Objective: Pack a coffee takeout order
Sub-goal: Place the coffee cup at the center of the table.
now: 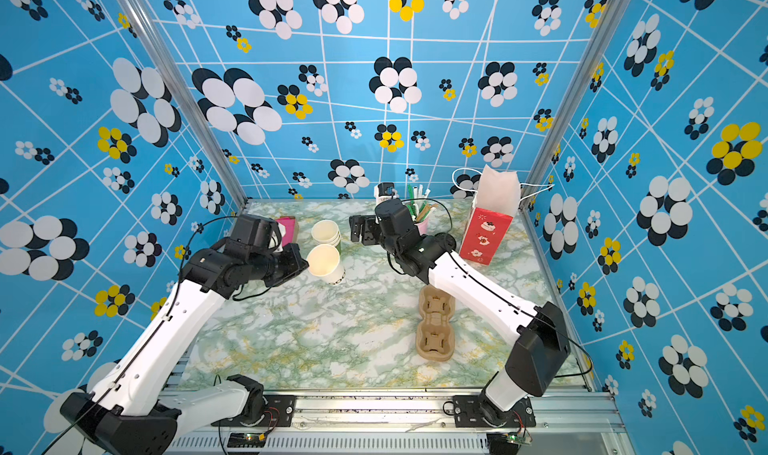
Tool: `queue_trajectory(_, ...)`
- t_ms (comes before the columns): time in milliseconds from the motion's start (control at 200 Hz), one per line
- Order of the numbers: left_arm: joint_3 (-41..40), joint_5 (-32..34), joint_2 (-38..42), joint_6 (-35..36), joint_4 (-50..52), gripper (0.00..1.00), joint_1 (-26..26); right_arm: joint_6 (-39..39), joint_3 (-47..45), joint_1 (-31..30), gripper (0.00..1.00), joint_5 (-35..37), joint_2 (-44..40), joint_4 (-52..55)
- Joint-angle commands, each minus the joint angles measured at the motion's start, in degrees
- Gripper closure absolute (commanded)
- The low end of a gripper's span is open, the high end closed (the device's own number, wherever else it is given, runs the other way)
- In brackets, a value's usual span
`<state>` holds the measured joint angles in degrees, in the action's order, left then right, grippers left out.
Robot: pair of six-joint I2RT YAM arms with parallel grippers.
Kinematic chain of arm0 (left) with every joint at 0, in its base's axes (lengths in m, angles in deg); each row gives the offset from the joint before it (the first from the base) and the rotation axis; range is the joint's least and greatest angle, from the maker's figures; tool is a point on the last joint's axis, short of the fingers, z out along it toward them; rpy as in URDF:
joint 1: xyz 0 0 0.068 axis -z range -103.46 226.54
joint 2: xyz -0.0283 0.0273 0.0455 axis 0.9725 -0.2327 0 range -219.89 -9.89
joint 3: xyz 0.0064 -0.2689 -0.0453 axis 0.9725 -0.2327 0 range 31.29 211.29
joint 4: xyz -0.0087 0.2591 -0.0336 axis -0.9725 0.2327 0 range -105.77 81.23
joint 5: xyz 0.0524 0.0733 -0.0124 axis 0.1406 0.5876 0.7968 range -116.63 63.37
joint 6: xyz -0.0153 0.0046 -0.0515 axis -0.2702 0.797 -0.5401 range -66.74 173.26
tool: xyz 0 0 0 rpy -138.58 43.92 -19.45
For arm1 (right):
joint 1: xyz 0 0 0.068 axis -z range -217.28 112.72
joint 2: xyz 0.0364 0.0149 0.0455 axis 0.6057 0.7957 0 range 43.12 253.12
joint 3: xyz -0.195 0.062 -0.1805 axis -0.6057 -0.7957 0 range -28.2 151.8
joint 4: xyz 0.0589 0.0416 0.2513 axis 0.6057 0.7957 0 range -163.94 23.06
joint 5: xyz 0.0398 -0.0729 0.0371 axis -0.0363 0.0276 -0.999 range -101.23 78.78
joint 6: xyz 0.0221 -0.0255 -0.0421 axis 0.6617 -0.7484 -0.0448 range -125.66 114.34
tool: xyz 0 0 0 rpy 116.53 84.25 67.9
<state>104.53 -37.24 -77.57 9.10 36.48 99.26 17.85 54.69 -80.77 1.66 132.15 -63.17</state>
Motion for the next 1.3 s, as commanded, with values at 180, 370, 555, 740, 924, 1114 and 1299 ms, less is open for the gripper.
queue_trajectory(180, -8.88, 2.79, -2.27, -3.66, -10.77, 1.00, 8.55, -6.04, -4.32, 2.32, 0.01, 1.37, -5.79, 3.64)
queue_trajectory(370, -11.89, 4.07, -4.54, -3.92, -14.28, 1.00, 11.33, -7.08, -7.07, 2.96, 0.01, 1.18, -7.27, 3.74)
queue_trajectory(555, -13.92, 5.58, -6.80, -3.12, -16.91, 1.00, 14.11, -7.54, -10.29, 3.99, 0.01, 0.98, -9.43, 3.42)
queue_trajectory(740, -15.91, 6.09, -8.31, -3.56, -18.15, 1.00, 15.40, -8.21, -12.25, 5.14, 0.01, 0.57, -10.96, 3.80)
queue_trajectory(924, -17.23, 6.21, -9.21, -3.91, -18.30, 1.00, 15.82, -8.47, -13.59, 5.82, 0.01, 0.46, -11.68, 3.83)
queue_trajectory(1114, -18.06, 5.38, -9.97, -4.62, -18.76, 1.00, 15.94, -8.34, -14.58, 6.04, 0.01, 0.12, -11.78, 3.76)
queue_trajectory(1299, -18.26, 5.19, -10.37, -4.71, -18.54, 1.00, 15.95, -8.63, -14.75, 6.30, 0.01, 0.02, -11.86, 3.79)
